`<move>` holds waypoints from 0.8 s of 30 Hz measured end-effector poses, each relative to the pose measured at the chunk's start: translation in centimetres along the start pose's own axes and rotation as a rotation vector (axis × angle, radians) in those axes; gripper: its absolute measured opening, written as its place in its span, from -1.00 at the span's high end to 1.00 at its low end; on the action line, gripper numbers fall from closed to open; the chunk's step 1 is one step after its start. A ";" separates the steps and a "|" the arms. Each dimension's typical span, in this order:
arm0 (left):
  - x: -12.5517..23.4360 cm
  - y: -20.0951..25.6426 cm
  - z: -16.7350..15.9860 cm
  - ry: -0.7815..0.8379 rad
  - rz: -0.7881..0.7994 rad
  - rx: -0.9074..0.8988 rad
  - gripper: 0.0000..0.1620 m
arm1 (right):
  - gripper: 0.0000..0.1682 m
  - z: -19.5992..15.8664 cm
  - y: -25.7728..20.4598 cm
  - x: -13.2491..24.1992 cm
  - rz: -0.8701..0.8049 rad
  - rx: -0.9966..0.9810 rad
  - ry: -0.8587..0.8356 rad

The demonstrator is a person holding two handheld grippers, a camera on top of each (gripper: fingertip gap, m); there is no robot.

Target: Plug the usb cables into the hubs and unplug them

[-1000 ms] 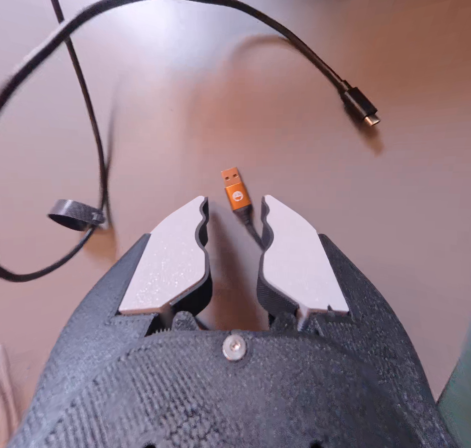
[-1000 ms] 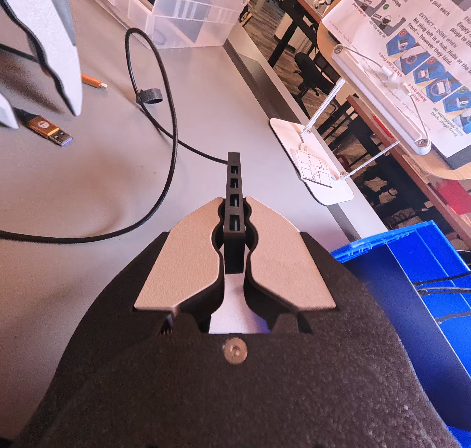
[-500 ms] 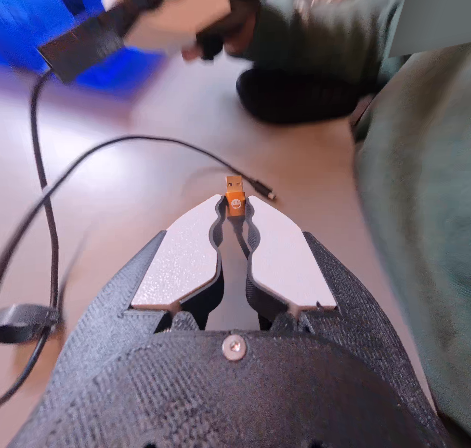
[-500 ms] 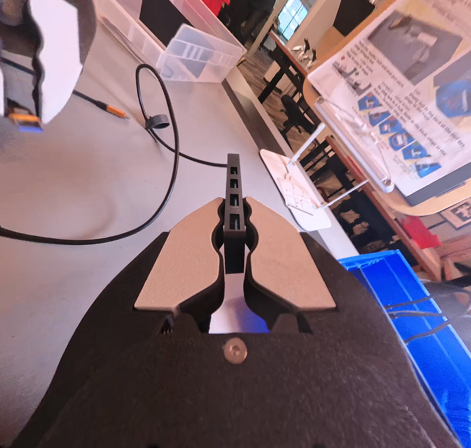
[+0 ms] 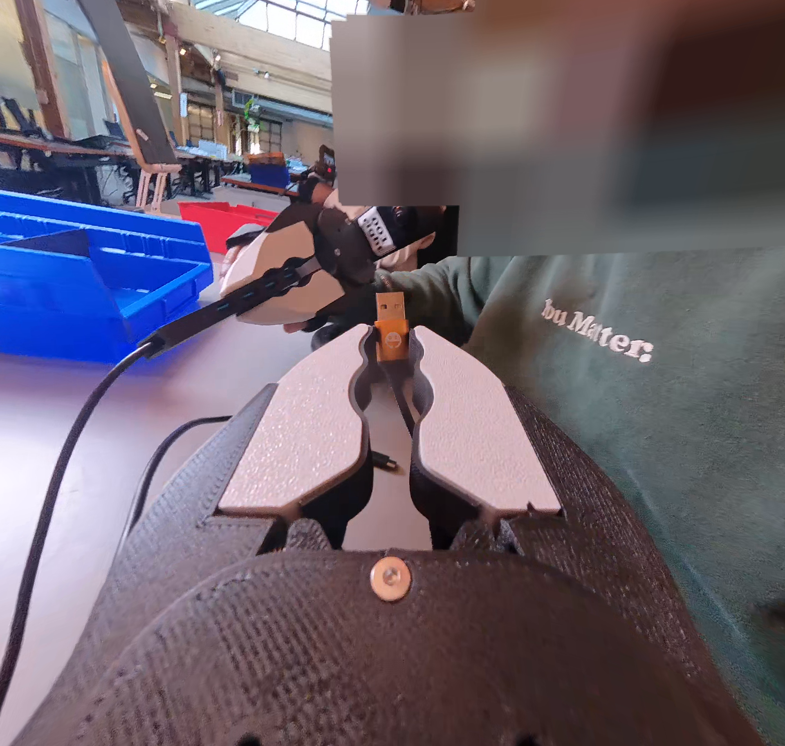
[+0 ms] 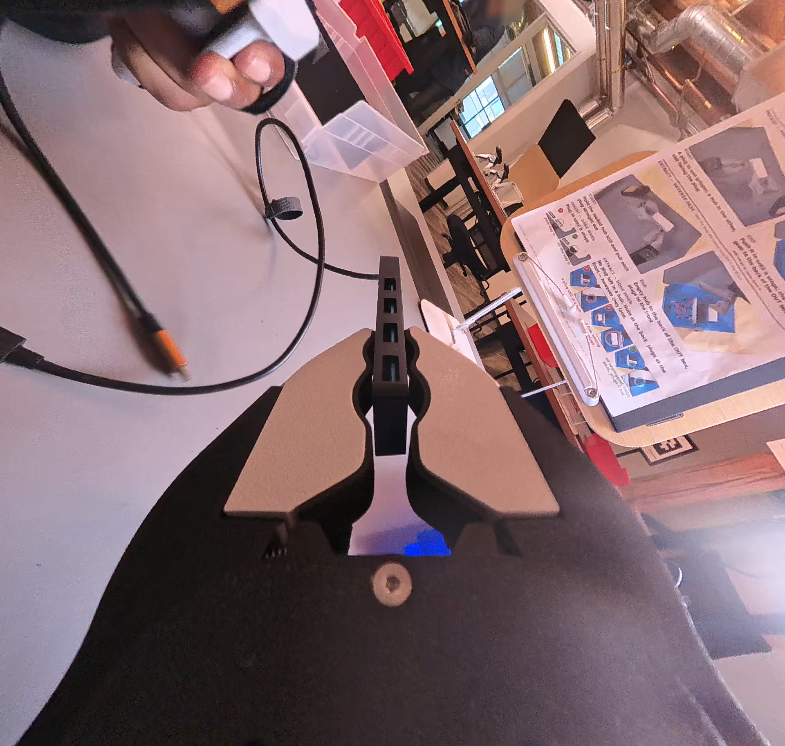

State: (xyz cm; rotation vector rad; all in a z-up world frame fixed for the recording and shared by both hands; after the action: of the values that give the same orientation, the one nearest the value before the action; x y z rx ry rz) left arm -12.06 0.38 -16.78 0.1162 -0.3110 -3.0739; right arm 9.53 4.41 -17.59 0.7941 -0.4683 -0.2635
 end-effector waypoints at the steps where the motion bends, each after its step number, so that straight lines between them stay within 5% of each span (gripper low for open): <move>1: -0.1 -0.2 0.0 -0.027 0.029 -0.002 0.81 | 0.86 0.1 0.0 0.0 0.000 0.004 0.002; 10: -3.0 -3.6 0.0 -0.444 0.438 0.131 0.81 | 0.86 0.3 -1.5 -1.1 0.024 0.119 -0.082; 24: -4.0 -4.8 -1.0 -0.724 0.456 0.180 0.81 | 0.86 1.2 -4.1 -2.3 0.029 0.420 -0.189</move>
State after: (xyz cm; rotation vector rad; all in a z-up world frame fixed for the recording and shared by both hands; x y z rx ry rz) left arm -8.19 5.07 -18.42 -0.9331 -0.5428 -2.5096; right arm 6.67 1.82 -20.52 1.1761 -0.7268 -0.2166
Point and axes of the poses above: each gripper's, where its closed fingertips meet, x back along the fingers, z out of its top, y = z × x across the jaws, the point moved 8 cm from there along x, back along the fingers, and after that the axes turned 11 degrees about z, right-handed, at the moved point
